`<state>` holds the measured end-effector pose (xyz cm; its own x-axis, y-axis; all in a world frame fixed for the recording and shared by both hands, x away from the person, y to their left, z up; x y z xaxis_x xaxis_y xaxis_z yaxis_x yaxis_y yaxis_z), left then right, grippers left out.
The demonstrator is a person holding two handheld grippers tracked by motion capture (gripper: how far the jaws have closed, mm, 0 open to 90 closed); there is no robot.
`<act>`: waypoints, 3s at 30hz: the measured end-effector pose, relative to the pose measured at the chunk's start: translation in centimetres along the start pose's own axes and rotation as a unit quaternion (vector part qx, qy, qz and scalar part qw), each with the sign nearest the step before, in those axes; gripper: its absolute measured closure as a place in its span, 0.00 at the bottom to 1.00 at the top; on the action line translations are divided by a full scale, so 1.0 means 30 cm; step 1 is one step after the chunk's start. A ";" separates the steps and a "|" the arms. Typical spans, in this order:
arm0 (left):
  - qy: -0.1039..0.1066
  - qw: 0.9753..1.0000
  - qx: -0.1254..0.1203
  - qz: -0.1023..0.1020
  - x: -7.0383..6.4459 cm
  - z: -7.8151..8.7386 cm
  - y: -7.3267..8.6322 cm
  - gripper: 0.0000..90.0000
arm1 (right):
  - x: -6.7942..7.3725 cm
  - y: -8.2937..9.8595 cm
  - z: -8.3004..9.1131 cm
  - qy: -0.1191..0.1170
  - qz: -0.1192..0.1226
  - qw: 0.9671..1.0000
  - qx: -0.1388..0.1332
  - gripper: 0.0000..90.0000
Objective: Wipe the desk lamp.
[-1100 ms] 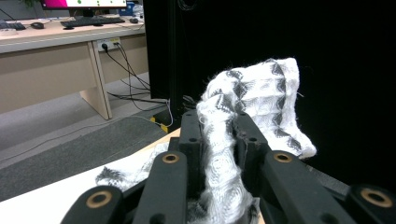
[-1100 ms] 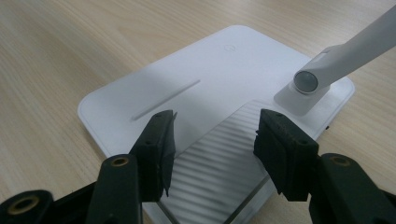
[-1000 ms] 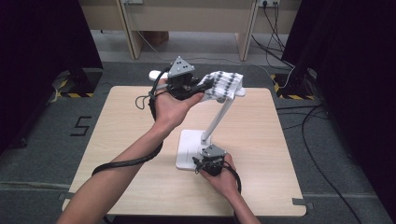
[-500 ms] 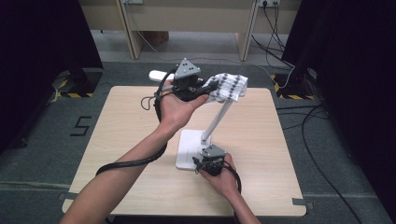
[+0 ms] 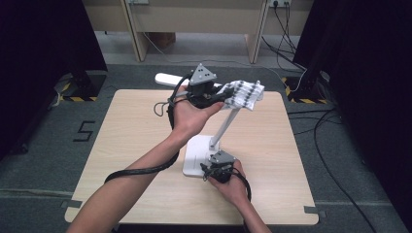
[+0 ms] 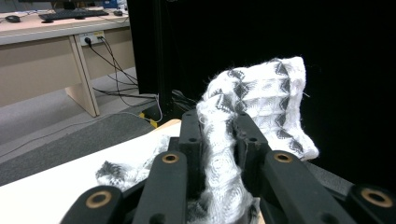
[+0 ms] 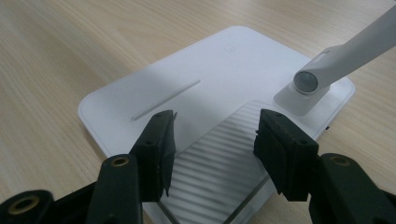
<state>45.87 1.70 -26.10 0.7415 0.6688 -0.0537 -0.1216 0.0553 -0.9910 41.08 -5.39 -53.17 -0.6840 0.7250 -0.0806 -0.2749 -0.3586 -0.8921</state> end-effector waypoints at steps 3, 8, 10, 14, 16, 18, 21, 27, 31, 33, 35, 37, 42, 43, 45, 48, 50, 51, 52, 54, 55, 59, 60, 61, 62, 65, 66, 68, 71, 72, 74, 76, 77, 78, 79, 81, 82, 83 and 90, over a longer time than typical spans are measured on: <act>0.003 1.000 0.002 -0.001 -0.006 -0.004 0.003 0.85 | 0.000 0.000 0.000 0.000 0.000 1.000 0.000 0.53; 0.010 1.000 0.006 0.000 -0.019 -0.011 0.011 0.85 | 0.001 0.001 0.000 0.001 -0.001 1.000 -0.001 0.53; 0.016 1.000 0.009 -0.002 -0.025 -0.011 0.017 0.85 | 0.000 0.001 0.000 0.000 0.000 1.000 -0.001 0.53; 0.024 1.000 0.011 -0.002 -0.040 -0.005 0.027 0.85 | 0.000 0.002 0.000 0.000 0.001 1.000 -0.001 0.53; 0.027 1.000 0.007 -0.001 -0.047 0.005 0.027 0.85 | 0.000 0.002 0.000 0.000 0.001 1.000 -0.002 0.53; 0.029 1.000 0.006 -0.001 -0.052 0.015 0.027 0.84 | 0.000 0.002 0.000 0.000 0.001 1.000 -0.002 0.53; 0.029 1.000 0.003 -0.002 -0.055 0.037 0.026 0.84 | 0.000 0.002 0.000 0.000 0.001 1.000 -0.002 0.53; 0.025 1.000 -0.005 -0.002 -0.041 0.091 0.025 0.84 | 0.002 0.002 0.000 0.002 0.000 1.000 -0.001 0.53; 0.024 1.000 -0.009 -0.002 -0.031 0.132 0.029 0.84 | 0.002 0.003 0.000 0.001 0.001 1.000 -0.001 0.53; 0.023 1.000 -0.011 -0.001 -0.025 0.154 0.032 0.84 | 0.003 0.003 0.000 0.002 0.001 1.000 -0.002 0.53; 0.020 1.000 -0.011 -0.001 -0.013 0.179 0.037 0.84 | 0.003 0.003 0.000 0.002 0.001 1.000 -0.002 0.53; 0.016 1.000 -0.012 0.001 -0.001 0.201 0.043 0.84 | 0.003 0.003 0.000 0.002 0.002 1.000 -0.003 0.53; 0.005 1.000 -0.015 0.001 0.028 0.249 0.055 0.84 | 0.003 0.003 0.000 0.003 0.004 1.000 -0.003 0.53; 0.003 1.000 -0.015 0.000 0.033 0.255 0.057 0.84 | 0.003 0.004 0.000 0.003 0.004 1.000 -0.003 0.53; 0.000 1.000 -0.015 0.002 0.044 0.270 0.064 0.84 | 0.003 0.004 0.000 0.003 0.004 1.000 -0.003 0.53; -0.006 1.000 -0.014 0.002 0.061 0.295 0.075 0.84 | 0.003 0.003 -0.001 0.004 0.004 1.000 -0.003 0.53; -0.009 1.000 -0.013 0.001 0.069 0.307 0.081 0.84 | 0.004 0.004 0.000 0.004 0.001 1.000 -0.003 0.53; -0.010 1.000 -0.012 0.001 0.073 0.314 0.085 0.84 | 0.004 0.004 0.000 0.004 0.002 1.000 -0.003 0.53; -0.011 1.000 -0.012 0.002 0.077 0.321 0.088 0.84 | 0.005 0.004 0.000 0.004 0.002 1.000 -0.003 0.53; -0.014 1.000 -0.011 0.001 0.085 0.334 0.095 0.84 | 0.004 0.004 0.000 0.005 0.003 1.000 -0.004 0.53; -0.015 1.000 -0.011 0.001 0.091 0.343 0.099 0.84 | 0.004 0.004 -0.001 0.005 0.003 1.000 -0.004 0.53; -0.024 1.000 -0.010 0.004 0.115 0.369 0.112 0.84 | 0.005 0.004 0.000 0.005 0.004 1.000 -0.004 0.53; -0.028 1.000 -0.010 0.006 0.122 0.376 0.115 0.84 | 0.005 0.004 0.000 0.005 0.004 1.000 -0.004 0.53; -0.031 0.999 -0.010 0.007 0.131 0.383 0.118 0.84 | 0.005 0.004 0.000 0.005 0.004 1.000 -0.004 0.53; -0.033 0.999 -0.010 0.007 0.136 0.387 0.120 0.84 | 0.005 0.004 -0.001 0.006 0.005 1.000 -0.004 0.53; -0.040 0.999 -0.010 0.010 0.153 0.402 0.125 0.84 | 0.007 0.005 0.000 0.007 0.001 1.000 -0.003 0.52; -0.042 0.999 -0.009 0.010 0.160 0.407 0.128 0.84 | 0.007 0.005 0.001 0.008 0.001 1.000 -0.002 0.53; -0.046 0.999 -0.008 0.009 0.169 0.414 0.132 0.84 | 0.007 0.005 0.000 0.008 0.001 1.000 -0.003 0.53; -0.053 0.999 -0.006 0.010 0.187 0.425 0.141 0.84 | 0.008 0.005 0.001 0.008 0.001 1.000 -0.003 0.53; -0.055 0.998 -0.005 0.009 0.191 0.428 0.143 0.84 | 0.007 0.005 0.001 0.008 0.001 1.000 -0.002 0.53; -0.058 0.998 -0.005 0.010 0.203 0.436 0.148 0.84 | 0.007 0.005 0.001 0.008 0.001 1.000 -0.003 0.53; -0.064 0.998 -0.006 0.012 0.214 0.443 0.152 0.84 | 0.007 0.005 0.001 0.008 0.002 1.000 -0.003 0.52; -0.067 0.998 -0.006 0.014 0.222 0.447 0.155 0.84 | 0.007 0.005 0.001 0.009 0.002 1.000 -0.002 0.52; -0.070 0.997 -0.006 0.014 0.229 0.450 0.156 0.84 | 0.007 0.005 0.001 0.009 0.002 1.000 -0.002 0.52; -0.072 0.997 -0.006 0.015 0.233 0.453 0.157 0.84 | 0.007 0.005 0.001 0.009 0.002 1.000 -0.003 0.52; -0.078 0.997 -0.006 0.016 0.246 0.458 0.160 0.84 | 0.008 0.005 0.001 0.009 0.002 1.000 -0.003 0.52; -0.081 0.997 -0.006 0.015 0.253 0.460 0.161 0.84 | 0.007 0.005 0.000 0.008 0.004 1.000 -0.004 0.52; -0.084 0.996 -0.006 0.017 0.256 0.462 0.162 0.84 | 0.007 0.005 0.000 0.008 0.004 1.000 -0.004 0.52; -0.102 0.995 -0.003 0.021 0.296 0.463 0.167 0.84 | 0.008 0.006 0.000 0.009 0.003 1.000 -0.004 0.52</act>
<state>42.67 18.22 -29.85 0.5871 0.8065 -0.0701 -0.1451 0.0196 -0.9892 40.87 -5.29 -53.33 -0.6733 0.7333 -0.0942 -0.2658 -0.3590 -0.8947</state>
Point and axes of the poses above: each handheld gripper's, and its own axes: z roughly backward along the jaws, y roughly out of its underside, x roughly to its left, the point moved 4 cm from there along -z, roughly forward along the jaws, and after that the axes turned 9 degrees about -x, right-handed, at the moved point
